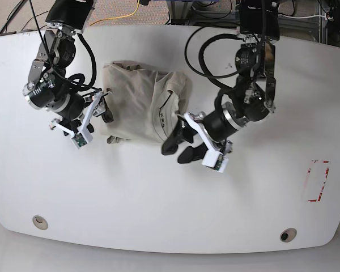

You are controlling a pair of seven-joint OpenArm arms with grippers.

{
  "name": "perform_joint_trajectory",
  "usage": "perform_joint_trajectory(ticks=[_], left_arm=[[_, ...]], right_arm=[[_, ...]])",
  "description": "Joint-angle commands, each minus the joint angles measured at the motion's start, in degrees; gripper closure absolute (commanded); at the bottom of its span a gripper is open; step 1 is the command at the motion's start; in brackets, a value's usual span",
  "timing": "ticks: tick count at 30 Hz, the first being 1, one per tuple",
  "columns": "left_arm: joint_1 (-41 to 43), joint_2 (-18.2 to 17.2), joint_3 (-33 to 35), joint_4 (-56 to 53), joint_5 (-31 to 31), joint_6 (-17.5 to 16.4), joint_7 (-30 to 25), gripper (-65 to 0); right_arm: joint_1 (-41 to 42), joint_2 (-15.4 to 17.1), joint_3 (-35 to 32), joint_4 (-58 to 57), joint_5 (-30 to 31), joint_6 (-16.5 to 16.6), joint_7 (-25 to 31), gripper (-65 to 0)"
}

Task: Layout the t-shirt on the table in an organized manner, then fold the t-shirt properly
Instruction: 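Release and move the left gripper onto the bundle's edge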

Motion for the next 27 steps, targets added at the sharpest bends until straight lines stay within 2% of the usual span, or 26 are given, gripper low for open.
perform_joint_trajectory(ticks=[1,3,4,10,21,27], left_arm=[[1.75,0.13,2.25,1.42,1.3,0.76,-1.22,-28.6],[3.25,0.57,4.1,1.42,2.27,0.76,-1.22,-28.6],[3.78,0.57,4.62,1.42,2.53,0.76,-1.22,-28.6],[7.03,0.05,6.21,1.24,3.5,0.76,-1.22,-28.6],[7.91,-7.25,9.02,-4.03,3.5,0.76,-1.31,-28.6],[2.9,-10.77,9.11,-12.21,3.32,0.76,-1.39,-28.6]], right_arm=[[2.52,1.43,-4.7,0.38,-0.04,0.06,3.5,-15.5],[3.4,1.78,-6.9,-0.76,-1.09,0.06,4.29,-10.5],[3.66,2.13,-7.25,-1.2,-1.53,0.06,4.64,-10.0],[4.19,2.4,-7.78,-6.48,-3.82,0.06,10.53,-12.8],[3.93,2.66,-7.87,-18.87,-10.15,0.06,21.61,-13.0],[2.78,2.49,-7.52,-22.48,-12.17,0.06,25.56,-12.4]])
